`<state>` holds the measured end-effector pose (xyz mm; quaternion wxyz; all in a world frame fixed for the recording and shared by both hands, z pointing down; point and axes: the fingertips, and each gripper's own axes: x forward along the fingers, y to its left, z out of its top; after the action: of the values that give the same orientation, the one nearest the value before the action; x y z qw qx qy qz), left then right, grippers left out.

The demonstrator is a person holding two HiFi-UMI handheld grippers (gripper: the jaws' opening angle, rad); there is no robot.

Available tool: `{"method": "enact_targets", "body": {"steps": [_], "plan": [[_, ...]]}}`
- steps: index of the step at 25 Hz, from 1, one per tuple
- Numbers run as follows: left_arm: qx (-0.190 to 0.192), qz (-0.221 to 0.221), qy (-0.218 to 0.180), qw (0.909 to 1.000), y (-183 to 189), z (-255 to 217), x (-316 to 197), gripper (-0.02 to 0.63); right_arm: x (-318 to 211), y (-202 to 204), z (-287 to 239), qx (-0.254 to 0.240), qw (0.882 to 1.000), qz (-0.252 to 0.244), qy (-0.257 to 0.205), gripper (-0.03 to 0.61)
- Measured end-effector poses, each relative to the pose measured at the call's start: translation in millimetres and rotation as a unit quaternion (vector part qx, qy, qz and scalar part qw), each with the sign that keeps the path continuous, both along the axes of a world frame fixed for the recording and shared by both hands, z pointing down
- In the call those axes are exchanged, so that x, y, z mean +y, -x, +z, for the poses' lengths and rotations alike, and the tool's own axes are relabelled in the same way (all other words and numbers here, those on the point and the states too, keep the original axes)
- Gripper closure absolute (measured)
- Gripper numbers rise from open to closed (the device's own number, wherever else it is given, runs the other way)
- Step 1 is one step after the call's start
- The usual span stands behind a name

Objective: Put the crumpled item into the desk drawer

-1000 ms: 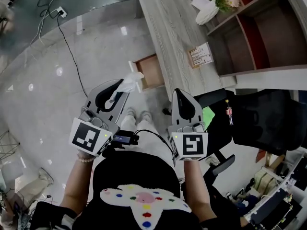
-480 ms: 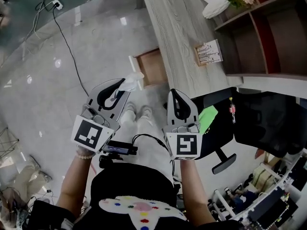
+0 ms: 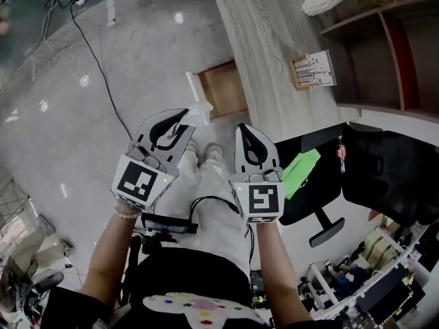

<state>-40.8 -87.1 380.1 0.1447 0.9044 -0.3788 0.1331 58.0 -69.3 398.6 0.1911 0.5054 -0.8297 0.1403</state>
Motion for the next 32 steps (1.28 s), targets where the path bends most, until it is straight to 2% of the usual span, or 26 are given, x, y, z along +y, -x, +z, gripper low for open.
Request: {"method": "enact_targets", "body": {"steps": [7, 18, 32], "plan": [[-0.004, 0.002, 0.047, 0.9989, -5.2, 58.6, -8.7, 0.54, 5.1, 3.4, 36.1, 0.005, 1.0, 0.004, 0.026, 0.575], [-0.01, 0.042, 0.109, 0.9931, -32.4, 147.6, -21.5, 0.54, 6.0, 11.6, 74.0, 0.009, 0.998, 0.006, 0.054, 0.575], [-0.012, 0.097, 0.18, 0.9788, -69.8, 223.9, -18.4, 0.538, 9.1, 13.1, 108.8, 0.002, 0.997, 0.018, 0.079, 0.574]]}}
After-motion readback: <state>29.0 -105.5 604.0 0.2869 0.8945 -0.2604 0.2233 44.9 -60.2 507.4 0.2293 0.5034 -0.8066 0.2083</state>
